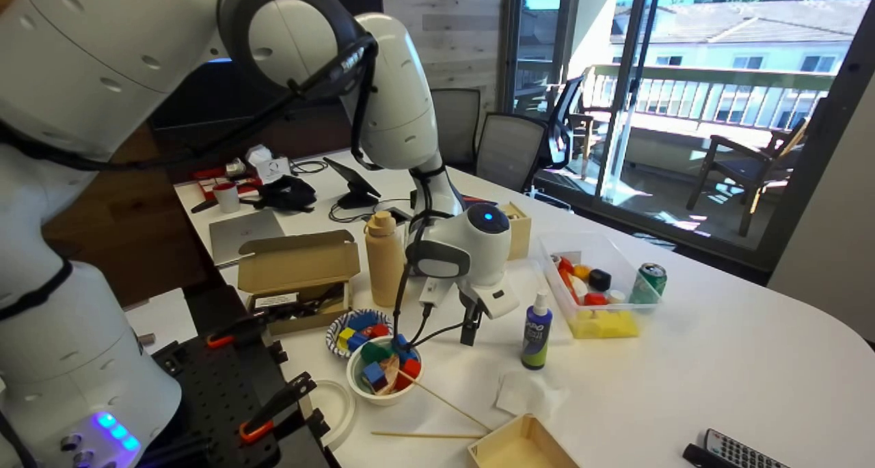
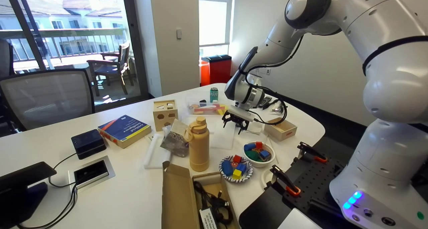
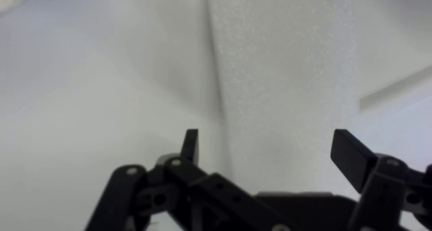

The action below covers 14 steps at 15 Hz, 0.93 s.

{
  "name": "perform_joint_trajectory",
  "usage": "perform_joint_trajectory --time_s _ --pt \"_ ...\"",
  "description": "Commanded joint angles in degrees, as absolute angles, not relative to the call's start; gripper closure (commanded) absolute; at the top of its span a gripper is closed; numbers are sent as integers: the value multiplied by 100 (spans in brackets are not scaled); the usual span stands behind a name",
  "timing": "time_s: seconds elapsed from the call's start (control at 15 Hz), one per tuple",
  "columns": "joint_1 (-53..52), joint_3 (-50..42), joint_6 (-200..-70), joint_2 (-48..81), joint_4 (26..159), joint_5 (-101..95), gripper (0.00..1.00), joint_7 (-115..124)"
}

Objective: Put the white foam in the brown box.

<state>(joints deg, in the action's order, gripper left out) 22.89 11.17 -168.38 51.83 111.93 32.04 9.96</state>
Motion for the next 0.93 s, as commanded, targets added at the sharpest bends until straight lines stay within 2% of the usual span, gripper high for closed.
perform_joint_trajectory --time_s 0.0,0.47,0.53,0.6,0.87 --pt "2264 1061 -16738 5443 10876 3219 0 1023" --pt "2223 1033 -16594 5796 10420 3198 0 1112" --pt "2201 1010 -16574 5823 10366 3191 7 1133" --pt "2179 992 -16550 5852 10312 3191 26 1156" --pt "2102 949 -16492 5911 10146 3190 57 1204"
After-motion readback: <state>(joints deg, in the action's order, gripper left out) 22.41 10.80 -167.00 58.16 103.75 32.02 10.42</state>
